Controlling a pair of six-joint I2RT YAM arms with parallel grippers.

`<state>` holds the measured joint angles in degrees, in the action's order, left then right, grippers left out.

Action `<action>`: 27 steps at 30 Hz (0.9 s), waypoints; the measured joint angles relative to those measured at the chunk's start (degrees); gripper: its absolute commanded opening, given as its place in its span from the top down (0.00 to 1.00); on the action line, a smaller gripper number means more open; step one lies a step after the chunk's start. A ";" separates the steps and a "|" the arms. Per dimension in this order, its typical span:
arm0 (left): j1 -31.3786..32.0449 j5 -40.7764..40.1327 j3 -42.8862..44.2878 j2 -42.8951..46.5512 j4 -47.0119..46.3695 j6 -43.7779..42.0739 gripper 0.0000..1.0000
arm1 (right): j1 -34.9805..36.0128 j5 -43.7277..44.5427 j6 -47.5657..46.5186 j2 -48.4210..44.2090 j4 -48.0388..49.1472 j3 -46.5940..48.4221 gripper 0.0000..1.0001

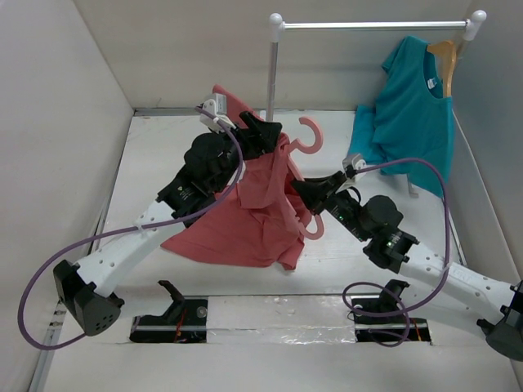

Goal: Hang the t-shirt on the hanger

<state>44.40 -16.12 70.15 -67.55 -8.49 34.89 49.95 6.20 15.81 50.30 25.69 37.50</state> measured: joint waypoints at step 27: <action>-2.80 7.93 -6.01 -4.17 -15.19 11.32 1.00 | 6.51 9.22 -7.45 14.49 5.11 6.27 1.00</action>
<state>41.60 -8.19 64.14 -71.72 -23.68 46.22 56.47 15.42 8.36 64.79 30.81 43.77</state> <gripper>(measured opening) 0.151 0.135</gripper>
